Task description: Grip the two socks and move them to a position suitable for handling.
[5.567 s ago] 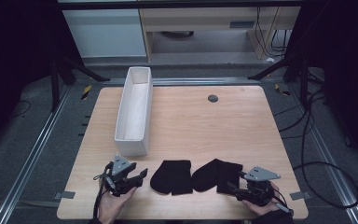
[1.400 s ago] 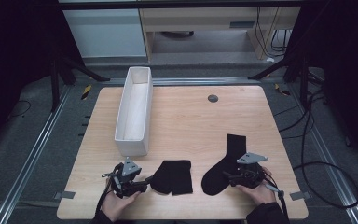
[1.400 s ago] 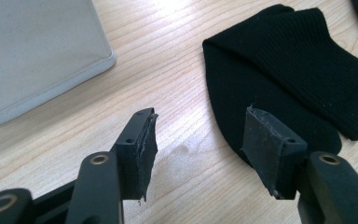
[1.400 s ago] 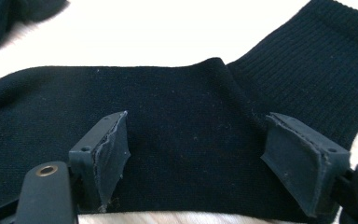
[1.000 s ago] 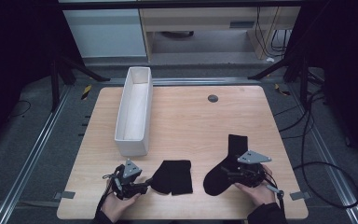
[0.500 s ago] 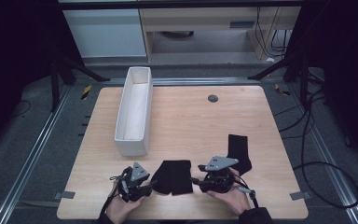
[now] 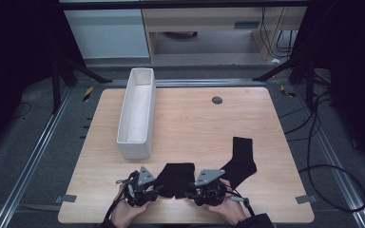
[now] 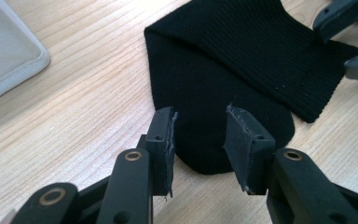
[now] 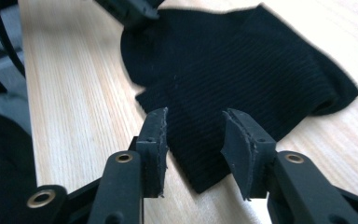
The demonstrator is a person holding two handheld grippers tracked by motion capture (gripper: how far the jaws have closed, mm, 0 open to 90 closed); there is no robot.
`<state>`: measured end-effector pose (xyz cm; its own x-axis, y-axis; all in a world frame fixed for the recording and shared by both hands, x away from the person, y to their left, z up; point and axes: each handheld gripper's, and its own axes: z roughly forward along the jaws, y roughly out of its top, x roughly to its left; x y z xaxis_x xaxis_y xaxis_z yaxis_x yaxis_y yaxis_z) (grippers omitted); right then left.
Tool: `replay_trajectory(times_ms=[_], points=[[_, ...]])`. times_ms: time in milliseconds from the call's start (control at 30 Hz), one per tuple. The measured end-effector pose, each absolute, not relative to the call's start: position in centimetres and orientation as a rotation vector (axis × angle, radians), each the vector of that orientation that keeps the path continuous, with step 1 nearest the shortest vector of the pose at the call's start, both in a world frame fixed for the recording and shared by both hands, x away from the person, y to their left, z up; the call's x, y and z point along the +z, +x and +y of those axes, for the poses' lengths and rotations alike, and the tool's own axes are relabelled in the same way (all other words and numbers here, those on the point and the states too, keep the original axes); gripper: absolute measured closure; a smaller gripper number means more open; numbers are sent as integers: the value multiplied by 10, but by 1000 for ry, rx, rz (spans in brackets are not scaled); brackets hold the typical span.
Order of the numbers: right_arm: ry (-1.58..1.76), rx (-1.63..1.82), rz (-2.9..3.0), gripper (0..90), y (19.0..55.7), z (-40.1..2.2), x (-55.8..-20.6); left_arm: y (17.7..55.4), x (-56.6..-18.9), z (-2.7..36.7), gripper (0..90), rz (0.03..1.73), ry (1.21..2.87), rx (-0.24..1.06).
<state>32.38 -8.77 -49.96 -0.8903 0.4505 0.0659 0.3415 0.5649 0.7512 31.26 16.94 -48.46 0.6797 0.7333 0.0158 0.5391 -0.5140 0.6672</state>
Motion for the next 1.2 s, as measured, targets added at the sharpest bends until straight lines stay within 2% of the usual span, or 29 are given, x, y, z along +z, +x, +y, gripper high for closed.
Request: replay_trajectory(times_ms=[133,167,200,233,333,567,833,1200], points=[[635,1187,2679,648,322,-85,-504,313,-488,166,616,961,2278,408],[629,1177,2682,695,322,-85,-503,313,-489,165,619,957,2284,412],[629,1177,2682,695,322,-85,-503,313,-489,165,619,957,2287,414],[634,1172,2688,759,322,-85,-503,313,-490,164,622,958,2288,412],[647,1170,2692,810,322,-85,-502,314,-491,164,626,959,2289,405],[719,1304,2654,825,327,-91,-493,316,-492,164,628,955,2283,397],[873,1514,2423,822,349,-106,-463,317,-492,165,633,936,2293,384],[1108,1440,2317,819,406,-101,-456,319,-492,165,644,909,2301,372]])
